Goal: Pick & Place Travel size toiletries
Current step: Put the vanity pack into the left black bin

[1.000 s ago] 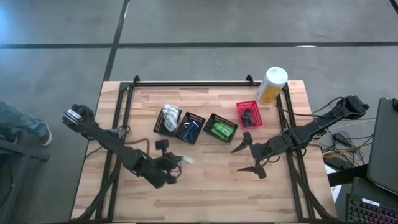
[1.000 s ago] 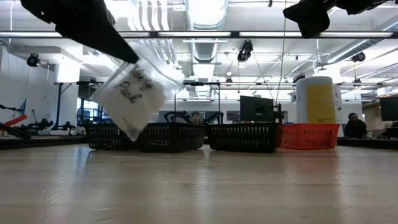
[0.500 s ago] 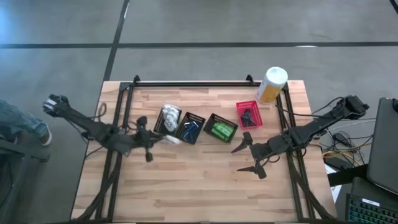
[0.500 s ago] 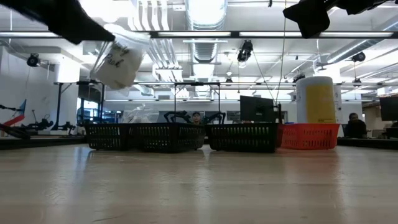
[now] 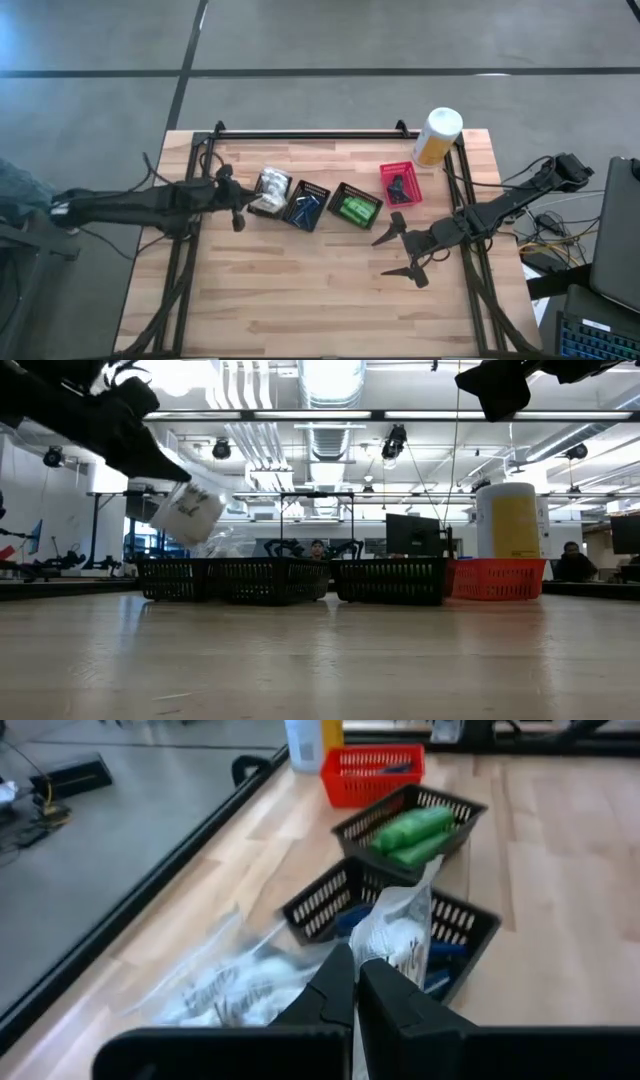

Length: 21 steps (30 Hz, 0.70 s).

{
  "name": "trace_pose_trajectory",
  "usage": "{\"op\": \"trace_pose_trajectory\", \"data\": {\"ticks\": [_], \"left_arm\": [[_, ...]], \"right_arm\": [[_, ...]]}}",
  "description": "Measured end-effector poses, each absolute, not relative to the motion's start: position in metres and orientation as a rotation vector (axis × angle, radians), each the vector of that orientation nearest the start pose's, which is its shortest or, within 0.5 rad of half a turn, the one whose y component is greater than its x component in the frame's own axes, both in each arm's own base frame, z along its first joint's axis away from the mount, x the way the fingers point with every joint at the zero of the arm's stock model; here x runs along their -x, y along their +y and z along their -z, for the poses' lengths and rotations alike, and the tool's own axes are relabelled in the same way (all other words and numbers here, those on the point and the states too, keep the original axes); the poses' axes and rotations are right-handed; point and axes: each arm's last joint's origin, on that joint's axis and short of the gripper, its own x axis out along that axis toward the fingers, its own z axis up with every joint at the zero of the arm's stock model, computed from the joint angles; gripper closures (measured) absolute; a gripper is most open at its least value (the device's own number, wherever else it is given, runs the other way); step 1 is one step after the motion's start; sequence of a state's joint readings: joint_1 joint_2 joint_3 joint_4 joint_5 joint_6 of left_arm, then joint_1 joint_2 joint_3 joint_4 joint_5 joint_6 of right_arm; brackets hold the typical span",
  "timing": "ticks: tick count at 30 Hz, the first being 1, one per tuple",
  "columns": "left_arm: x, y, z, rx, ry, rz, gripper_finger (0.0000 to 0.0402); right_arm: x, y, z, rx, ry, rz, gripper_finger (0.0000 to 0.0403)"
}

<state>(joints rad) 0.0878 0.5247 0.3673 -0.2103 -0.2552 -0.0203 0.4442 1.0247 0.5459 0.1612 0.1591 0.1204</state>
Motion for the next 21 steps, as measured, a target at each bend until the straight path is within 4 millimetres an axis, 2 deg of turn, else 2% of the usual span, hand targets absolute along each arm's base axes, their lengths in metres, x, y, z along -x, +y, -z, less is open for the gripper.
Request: {"op": "trace_pose_trajectory", "data": {"ticks": [8,17,21], "left_arm": [[-0.131,0.033,-0.213,-0.032,0.346,-0.354,0.0401],[-0.133,0.033,-0.209,0.004,0.388,-0.295,0.0401],[-0.136,0.034,-0.204,-0.032,0.428,-0.293,0.0401]], "right_arm": [[-0.2,0.09,-0.239,-0.024,0.321,-0.264,0.0039],[-0.2,0.09,-0.239,-0.024,0.321,-0.264,0.0039],[-0.2,0.09,-0.239,-0.024,0.321,-0.264,0.0039]]}}
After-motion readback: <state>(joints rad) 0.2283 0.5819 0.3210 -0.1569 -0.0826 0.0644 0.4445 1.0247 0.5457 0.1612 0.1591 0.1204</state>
